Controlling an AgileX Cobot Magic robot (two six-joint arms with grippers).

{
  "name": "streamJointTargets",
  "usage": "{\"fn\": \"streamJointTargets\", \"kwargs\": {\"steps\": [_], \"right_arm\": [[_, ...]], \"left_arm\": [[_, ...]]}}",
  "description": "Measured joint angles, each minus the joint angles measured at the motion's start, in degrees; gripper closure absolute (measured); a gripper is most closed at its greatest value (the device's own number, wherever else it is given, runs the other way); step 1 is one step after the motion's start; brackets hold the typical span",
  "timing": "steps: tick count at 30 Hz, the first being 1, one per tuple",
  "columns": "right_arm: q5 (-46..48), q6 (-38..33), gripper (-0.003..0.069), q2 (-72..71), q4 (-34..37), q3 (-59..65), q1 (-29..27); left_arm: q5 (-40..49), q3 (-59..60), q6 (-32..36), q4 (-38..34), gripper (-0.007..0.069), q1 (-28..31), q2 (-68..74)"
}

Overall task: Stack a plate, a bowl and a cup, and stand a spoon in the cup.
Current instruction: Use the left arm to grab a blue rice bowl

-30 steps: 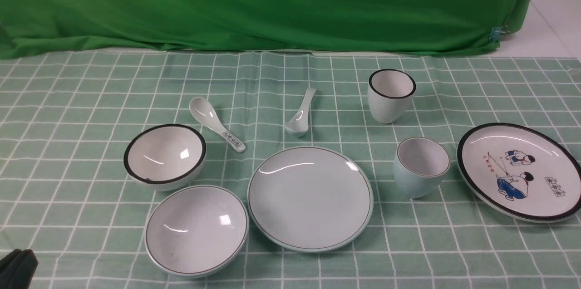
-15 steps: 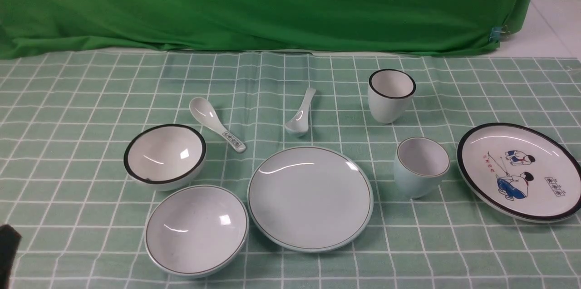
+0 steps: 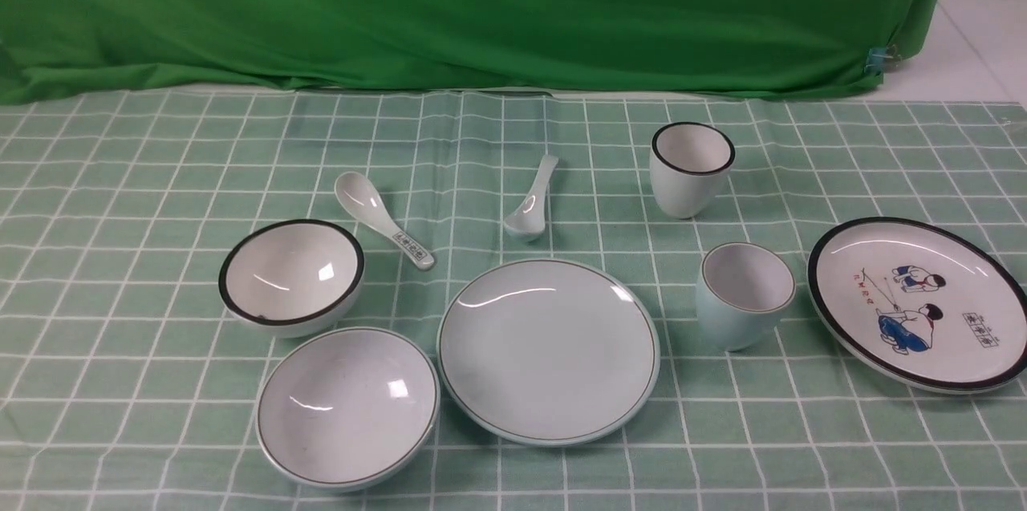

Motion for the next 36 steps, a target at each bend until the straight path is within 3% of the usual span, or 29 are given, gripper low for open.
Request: {"fn": "streamJointTargets", "kwargs": {"steps": [4,6,14,19,22,23,29,32,36], "right_arm": [[-9.8,13.5,0.0417,0.0,3.7,0.0,0.0],[-14.1,16.9,0.0417,0.0,4.4,0.0,0.0],[-23.2,19.5,0.0417,0.0,4.7,0.0,0.0],[-26.2,24.9,0.0441,0.0,4.7,-0.2,0.1],[-12.5,28.6,0.059,1.4,3.7,-7.4,1.5],[-8.7,28.2,0.0609,2.6,3.6,-10.1,2.6],[11.2,17.3,0.0635,14.1,3.1,-26.4,10.1],[28.1,8.3,0.0636,28.4,3.0,-39.8,18.5],[37.0,1.9,0.0636,41.3,2.9,-47.3,25.4]], "left_arm": [[9.6,-12.7,-0.3,5.8,0.0607,0.0,5.3],[16.9,-19.5,-0.3,7.9,0.0607,0.0,10.4],[58.4,-40.0,5.4,9.7,0.0607,0.0,35.7],[72.4,-41.2,11.1,7.9,0.0607,0.0,54.2],[75.6,-41.2,16.9,4.4,0.0607,0.0,65.9],[75.7,-41.2,17.5,4.1,0.0609,0.0,67.4],[74.5,-41.6,19.8,4.9,0.0621,-2.1,73.8],[69.9,-41.7,18.6,11.1,0.0624,-8.9,76.5],[66.8,-41.7,14.4,15.1,0.0622,-12.6,78.9]]}}
